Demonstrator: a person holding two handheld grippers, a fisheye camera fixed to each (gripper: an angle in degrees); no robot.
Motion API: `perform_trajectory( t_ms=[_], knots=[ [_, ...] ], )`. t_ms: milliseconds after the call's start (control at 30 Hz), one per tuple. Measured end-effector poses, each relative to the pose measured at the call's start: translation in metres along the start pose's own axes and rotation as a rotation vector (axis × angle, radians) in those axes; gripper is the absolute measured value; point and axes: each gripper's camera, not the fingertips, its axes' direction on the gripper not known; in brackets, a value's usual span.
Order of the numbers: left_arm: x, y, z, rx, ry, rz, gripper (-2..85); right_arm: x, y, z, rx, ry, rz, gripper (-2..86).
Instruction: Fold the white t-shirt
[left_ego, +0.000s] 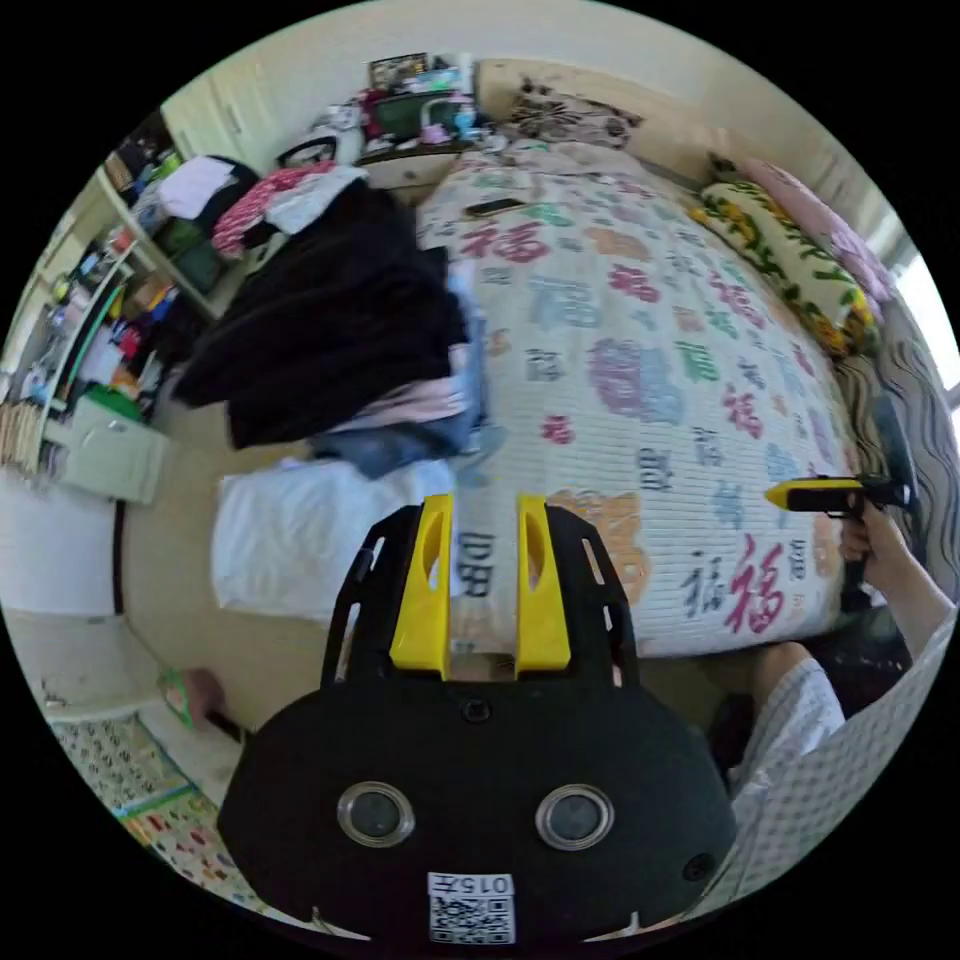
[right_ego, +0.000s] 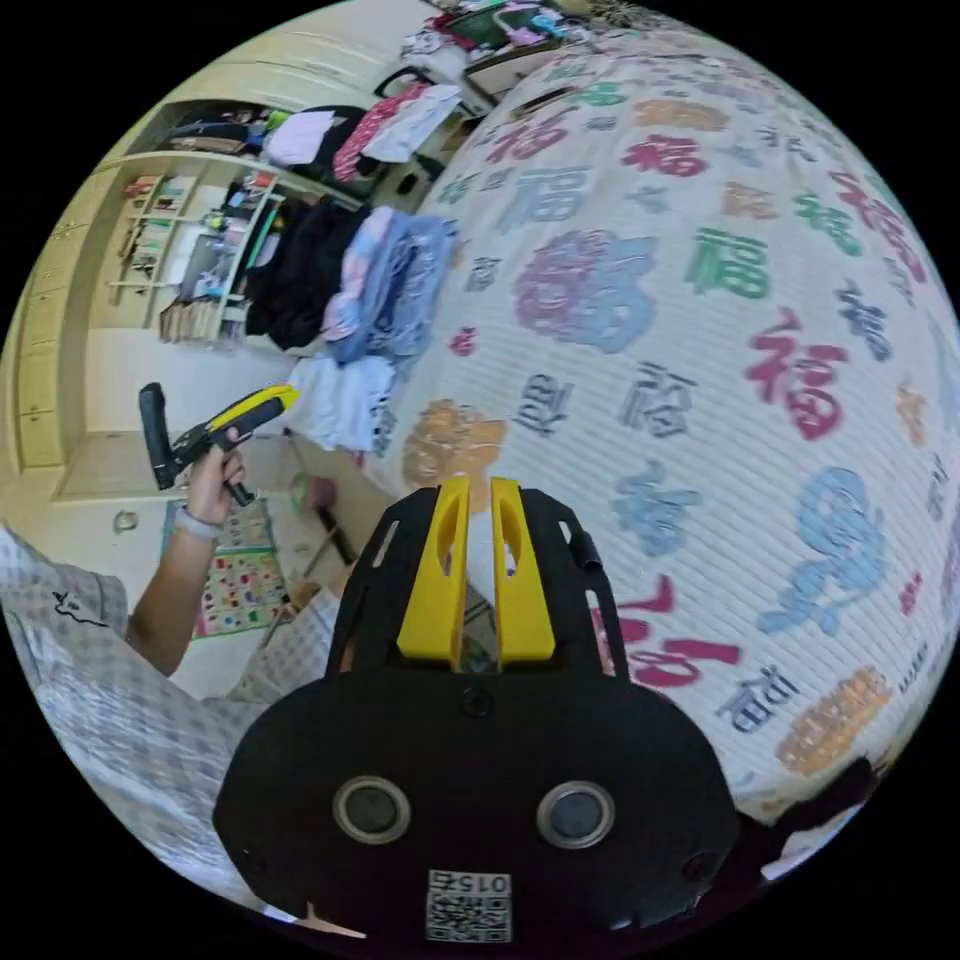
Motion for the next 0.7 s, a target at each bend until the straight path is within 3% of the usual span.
perform_trajectory(
  t_ms=[100, 233, 467, 700],
  knots=[
    [-0.042, 0.034, 0.025, -0.078, -0.122, -0.061, 10.3, -0.017, -0.009, 0.031, -0.027, -0.024, -0.097, 3.8],
    [-0.069, 0.066, 0.063, -0.136, -0.148, -0.076, 10.5, -0.015, -0.013, 0.06, -0.052, -0.066, -0.167, 3.1],
    [-0.087, 0.124, 0.033, 0.134, -0.144, -0.002, 1.6, 0.0, 0.008, 0.091, 0.025, -0.043, -0.281, 2.3],
    [-0.093, 0.171, -0.069, 0.523, 0.174, 0.096, -0.2, -0.021, 0.08, 0.092, 0.239, -0.215, -0.249, 5.4]
  ],
)
